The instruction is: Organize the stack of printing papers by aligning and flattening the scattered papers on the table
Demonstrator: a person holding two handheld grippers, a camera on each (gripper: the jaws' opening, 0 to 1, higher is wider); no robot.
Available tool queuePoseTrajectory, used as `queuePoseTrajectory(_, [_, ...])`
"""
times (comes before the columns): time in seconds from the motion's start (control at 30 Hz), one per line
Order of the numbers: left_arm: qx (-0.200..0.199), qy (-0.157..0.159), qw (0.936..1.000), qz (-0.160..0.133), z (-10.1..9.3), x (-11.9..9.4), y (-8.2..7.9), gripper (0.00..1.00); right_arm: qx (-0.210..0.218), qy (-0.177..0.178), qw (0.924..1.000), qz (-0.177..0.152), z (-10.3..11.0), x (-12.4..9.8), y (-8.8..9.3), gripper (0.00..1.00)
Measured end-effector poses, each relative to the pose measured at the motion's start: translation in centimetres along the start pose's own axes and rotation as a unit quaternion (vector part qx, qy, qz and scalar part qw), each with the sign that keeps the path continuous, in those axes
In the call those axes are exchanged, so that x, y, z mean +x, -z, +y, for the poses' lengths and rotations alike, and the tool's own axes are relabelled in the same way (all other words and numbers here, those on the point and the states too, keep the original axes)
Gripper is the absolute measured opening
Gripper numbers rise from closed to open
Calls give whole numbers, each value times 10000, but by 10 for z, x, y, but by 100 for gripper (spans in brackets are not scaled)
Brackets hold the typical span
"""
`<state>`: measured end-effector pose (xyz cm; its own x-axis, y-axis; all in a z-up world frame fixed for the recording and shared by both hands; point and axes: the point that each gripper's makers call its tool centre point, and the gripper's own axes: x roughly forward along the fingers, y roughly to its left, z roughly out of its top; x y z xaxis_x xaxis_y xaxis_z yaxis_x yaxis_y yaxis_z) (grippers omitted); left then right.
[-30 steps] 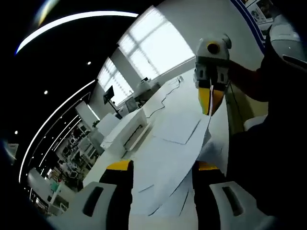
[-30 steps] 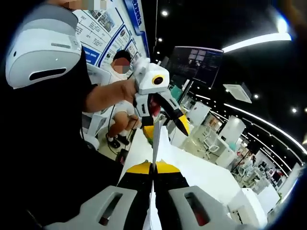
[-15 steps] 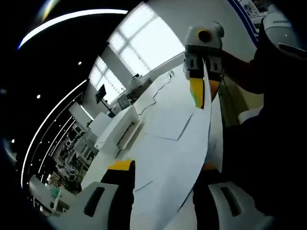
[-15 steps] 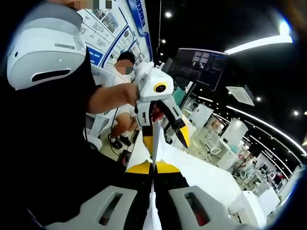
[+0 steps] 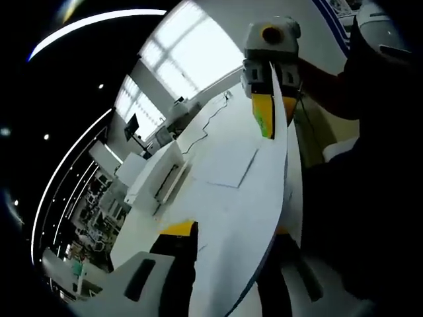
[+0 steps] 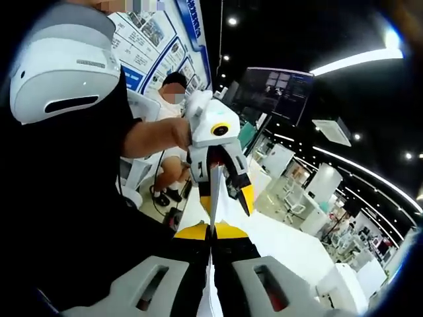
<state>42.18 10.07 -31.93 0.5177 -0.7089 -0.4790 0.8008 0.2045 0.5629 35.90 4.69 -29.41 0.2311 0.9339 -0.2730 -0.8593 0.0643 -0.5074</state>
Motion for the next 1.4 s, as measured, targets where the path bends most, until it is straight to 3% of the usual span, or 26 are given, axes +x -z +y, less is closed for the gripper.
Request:
queuePoseTrajectory(0.23, [32, 174, 9998, -82, -9, 3, -3, 27, 17, 0, 10000, -19, 0, 0, 0, 0])
queuePoseTrajectory(0.43, [192, 282, 9994, -28, -14, 4, -4, 7, 5, 12, 10000, -29, 1, 0, 0, 0])
queuePoseTrajectory(0.83, [180, 116, 9998, 27, -10, 2, -5, 6, 56, 263, 9996, -84, -9, -3, -1, 0])
queuePoseTrajectory(1.1, [79, 22, 9999, -88, -3, -3, -8, 6, 114, 485, 9987, -53, -18, -5, 1, 12])
queuePoseTrajectory(1.4, [-544, 229, 9979, -253, -3, -5, -6, 6, 226, 665, 9975, 8, -26, -9, 9, 18])
